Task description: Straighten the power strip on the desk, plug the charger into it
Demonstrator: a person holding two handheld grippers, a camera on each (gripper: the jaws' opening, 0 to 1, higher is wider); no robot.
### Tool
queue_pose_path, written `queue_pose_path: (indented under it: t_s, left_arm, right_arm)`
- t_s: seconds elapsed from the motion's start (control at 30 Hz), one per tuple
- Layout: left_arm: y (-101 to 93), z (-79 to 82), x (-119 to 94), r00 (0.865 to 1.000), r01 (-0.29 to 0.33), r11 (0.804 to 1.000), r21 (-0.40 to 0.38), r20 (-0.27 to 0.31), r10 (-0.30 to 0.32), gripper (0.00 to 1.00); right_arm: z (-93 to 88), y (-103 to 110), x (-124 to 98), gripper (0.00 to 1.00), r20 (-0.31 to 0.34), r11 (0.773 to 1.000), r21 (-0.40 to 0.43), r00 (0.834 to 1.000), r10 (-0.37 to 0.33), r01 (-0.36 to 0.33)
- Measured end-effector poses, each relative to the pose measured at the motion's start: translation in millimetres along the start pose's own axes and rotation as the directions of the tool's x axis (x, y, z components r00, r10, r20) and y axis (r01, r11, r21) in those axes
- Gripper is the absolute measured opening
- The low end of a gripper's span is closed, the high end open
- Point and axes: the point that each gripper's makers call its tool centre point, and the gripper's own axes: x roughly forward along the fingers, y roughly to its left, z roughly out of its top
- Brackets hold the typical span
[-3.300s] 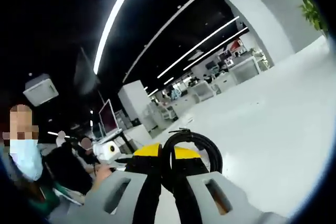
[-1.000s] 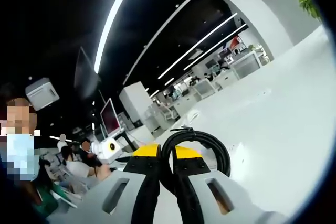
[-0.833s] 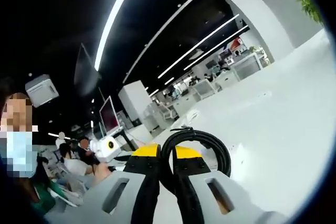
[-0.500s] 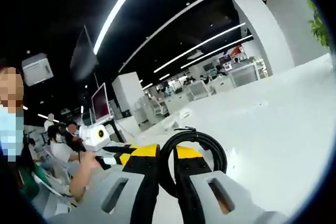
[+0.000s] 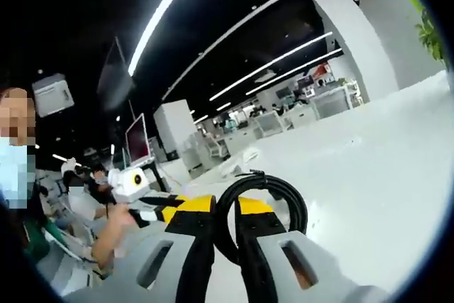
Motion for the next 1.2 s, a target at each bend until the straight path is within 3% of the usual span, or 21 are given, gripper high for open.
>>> queue_pose_path:
  t_s: [0.17,0.37,0.97,1.07,1.2]
  left_arm:
    - [-0.3,0.3,0,1.0,0.002,1.0,-0.001,0.002,-0.002,0.21]
    - [-1.6,-0.2,0,1.0,0.004,1.0,0.002,0.001,-0.004,0.21]
    - [0.3,1.6,-1,1.0,-0.004,1.0,0.004,0.007,0.004,0.21]
    - [0.4,1.1,-1,1.0,-0.006,1.0,0.003,0.007,0.006,0.21]
    - [0.1,0.8,-1,1.0,-0.005,1.0,0.004,0.005,0.005,0.21]
  right_arm:
    - [-0.1,-1,-3,0.11,-0.011,0.996,-0.083,0.999,-0.043,0.042]
    - [6.6,-6,-9,0.13,-0.015,0.972,-0.219,0.996,-0.087,0.081]
    - [25.0,-20,-31,0.14,-0.004,0.961,-0.252,0.993,-0.122,0.117]
    - [29.6,-23,-33,0.14,-0.004,0.949,-0.286,0.991,-0.135,0.128]
    - [27.4,-27,-31,0.15,-0.052,0.932,-0.344,0.988,-0.143,0.117]
